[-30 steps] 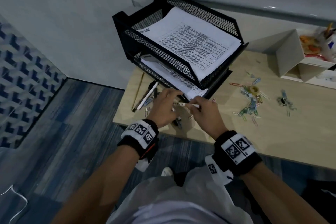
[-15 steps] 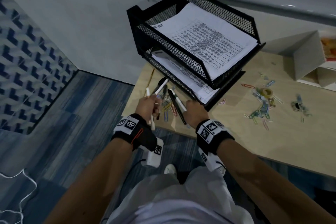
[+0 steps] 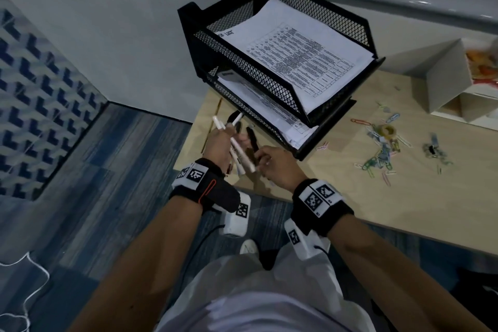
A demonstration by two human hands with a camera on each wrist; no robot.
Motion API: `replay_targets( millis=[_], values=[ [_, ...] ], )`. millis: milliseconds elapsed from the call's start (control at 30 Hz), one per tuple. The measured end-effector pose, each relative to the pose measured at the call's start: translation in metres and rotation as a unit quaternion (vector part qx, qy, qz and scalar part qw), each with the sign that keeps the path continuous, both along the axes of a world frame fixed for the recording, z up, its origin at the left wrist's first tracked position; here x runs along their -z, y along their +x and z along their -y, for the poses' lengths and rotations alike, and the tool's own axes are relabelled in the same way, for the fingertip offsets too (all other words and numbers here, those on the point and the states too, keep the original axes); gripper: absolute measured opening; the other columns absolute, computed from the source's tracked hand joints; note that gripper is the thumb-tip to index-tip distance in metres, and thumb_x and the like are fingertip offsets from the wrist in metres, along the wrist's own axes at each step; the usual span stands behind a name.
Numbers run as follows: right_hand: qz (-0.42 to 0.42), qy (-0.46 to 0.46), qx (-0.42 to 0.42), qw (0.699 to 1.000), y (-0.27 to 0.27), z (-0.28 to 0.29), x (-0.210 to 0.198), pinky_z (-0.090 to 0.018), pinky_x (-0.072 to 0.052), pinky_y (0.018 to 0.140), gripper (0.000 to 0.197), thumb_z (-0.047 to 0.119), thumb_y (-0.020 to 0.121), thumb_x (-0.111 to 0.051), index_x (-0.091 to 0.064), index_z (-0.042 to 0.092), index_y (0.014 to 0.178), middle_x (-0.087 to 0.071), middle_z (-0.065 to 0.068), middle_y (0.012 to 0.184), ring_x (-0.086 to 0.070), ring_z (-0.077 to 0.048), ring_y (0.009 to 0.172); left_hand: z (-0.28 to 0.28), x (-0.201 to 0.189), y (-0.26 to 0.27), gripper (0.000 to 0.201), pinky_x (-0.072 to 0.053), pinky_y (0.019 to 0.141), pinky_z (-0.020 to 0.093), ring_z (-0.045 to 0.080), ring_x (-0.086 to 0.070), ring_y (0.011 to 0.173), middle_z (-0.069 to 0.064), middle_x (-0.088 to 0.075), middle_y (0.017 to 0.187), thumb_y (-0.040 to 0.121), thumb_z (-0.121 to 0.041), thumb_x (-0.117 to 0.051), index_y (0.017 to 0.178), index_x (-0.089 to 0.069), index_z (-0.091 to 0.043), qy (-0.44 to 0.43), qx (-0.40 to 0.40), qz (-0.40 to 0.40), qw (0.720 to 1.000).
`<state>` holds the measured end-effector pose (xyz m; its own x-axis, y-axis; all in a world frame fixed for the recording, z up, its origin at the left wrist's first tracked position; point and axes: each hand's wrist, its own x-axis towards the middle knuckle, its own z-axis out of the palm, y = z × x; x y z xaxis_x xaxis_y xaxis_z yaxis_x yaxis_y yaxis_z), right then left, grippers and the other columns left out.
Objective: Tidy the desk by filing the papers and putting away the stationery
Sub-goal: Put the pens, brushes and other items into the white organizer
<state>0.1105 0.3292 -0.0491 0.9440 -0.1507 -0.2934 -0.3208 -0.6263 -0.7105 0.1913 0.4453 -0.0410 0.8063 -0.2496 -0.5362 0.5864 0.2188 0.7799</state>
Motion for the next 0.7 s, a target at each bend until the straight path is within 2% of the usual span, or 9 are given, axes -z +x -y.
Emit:
replay_targets(
  millis=[33,100,167,267,367,433,533,633,700],
  values=[
    [-0.010,-0.038,0.001,0.999,0.004,0.001,0.004,-0.025,-0.049,0.073,0.025,-0.002,0.083,-0.054,-0.059,-0.001,0.108,-0.063,-0.017,0.096,-0.060,-0.028,0.089,-0.003,0.001,0.001,0.025,-0.050,0.057,0.024,0.011,-0.055,0.047,0.003,-0.051,0.056,0.101,-0.011,-0.038,0.077,-0.044,-0.013,0.016,-0.021,0.003,1.000],
    [-0.037,-0.115,0.007,0.993,0.009,0.000,0.009,-0.036,-0.047,0.085,0.030,0.002,0.086,-0.052,-0.051,-0.003,0.116,-0.058,-0.022,0.116,-0.056,-0.034,0.108,-0.010,0.005,0.003,0.027,-0.037,0.048,0.021,0.011,-0.038,0.046,0.001,-0.037,0.059,0.099,-0.011,-0.041,0.074,-0.047,-0.017,0.061,-0.038,0.011,0.997],
    [-0.063,-0.165,0.004,0.984,0.013,-0.005,0.012,-0.038,-0.046,0.085,0.029,0.005,0.088,-0.048,-0.048,-0.004,0.116,-0.054,-0.023,0.122,-0.054,-0.036,0.112,-0.018,0.011,0.004,0.029,-0.031,0.040,0.017,0.009,-0.030,0.045,0.000,-0.031,0.060,0.098,-0.010,-0.043,0.071,-0.051,-0.018,0.100,-0.032,0.019,0.994],
    [-0.102,-0.187,0.000,0.977,0.015,-0.005,0.011,-0.038,-0.048,0.083,0.025,0.007,0.088,-0.048,-0.052,-0.005,0.109,-0.056,-0.023,0.119,-0.056,-0.036,0.110,-0.026,0.019,0.004,0.030,-0.029,0.033,0.013,0.004,-0.033,0.035,0.001,-0.034,0.060,0.096,-0.003,-0.043,0.070,-0.056,-0.012,0.112,-0.013,-0.001,0.994],
    [-0.087,-0.162,0.025,0.983,0.016,0.001,0.007,-0.036,-0.047,0.075,0.009,0.009,0.086,-0.049,-0.052,0.001,0.081,-0.059,-0.022,0.098,-0.060,-0.035,0.097,-0.030,0.023,0.004,0.024,-0.042,0.039,0.014,0.007,-0.048,0.042,0.006,-0.048,0.066,0.095,-0.003,-0.046,0.074,-0.057,-0.006,0.072,-0.010,-0.047,0.996],
    [-0.051,-0.123,0.028,0.991,0.018,-0.001,0.002,-0.033,-0.044,0.068,0.021,0.011,0.084,-0.053,-0.043,0.006,0.066,-0.055,-0.017,0.081,-0.056,-0.028,0.082,-0.029,0.022,0.003,0.021,-0.052,0.049,0.018,0.012,-0.059,0.056,0.009,-0.056,0.075,0.097,-0.008,-0.046,0.080,-0.056,-0.005,0.025,-0.002,-0.060,0.998],
    [-0.020,-0.004,-0.002,1.000,0.020,-0.017,-0.009,-0.027,-0.041,0.062,0.010,0.011,0.085,-0.058,-0.059,0.001,0.087,-0.059,-0.007,0.076,-0.053,-0.022,0.076,-0.027,0.022,0.004,0.025,-0.054,0.055,0.021,0.011,-0.066,0.060,0.009,-0.060,0.084,0.101,-0.017,-0.039,0.088,-0.057,-0.006,-0.032,0.022,-0.038,0.999],
    [-0.005,0.013,-0.042,0.999,0.030,-0.032,-0.012,-0.022,-0.034,0.063,0.010,0.006,0.086,-0.056,-0.064,0.003,0.091,-0.064,-0.009,0.082,-0.057,-0.022,0.079,-0.029,0.019,0.010,0.033,-0.055,0.066,0.025,0.014,-0.065,0.073,0.006,-0.065,0.083,0.102,-0.023,-0.033,0.083,-0.055,-0.009,-0.046,0.003,-0.014,0.999],
    [-0.005,-0.003,-0.043,0.999,0.040,-0.038,-0.010,-0.027,-0.044,0.071,0.016,0.002,0.084,-0.051,-0.067,0.001,0.089,-0.068,-0.018,0.094,-0.061,-0.030,0.089,-0.034,0.015,0.016,0.036,-0.055,0.056,0.023,0.014,-0.068,0.065,0.005,-0.069,0.067,0.103,-0.023,-0.031,0.074,-0.048,-0.010,-0.037,-0.051,-0.019,0.998]
  ],
)
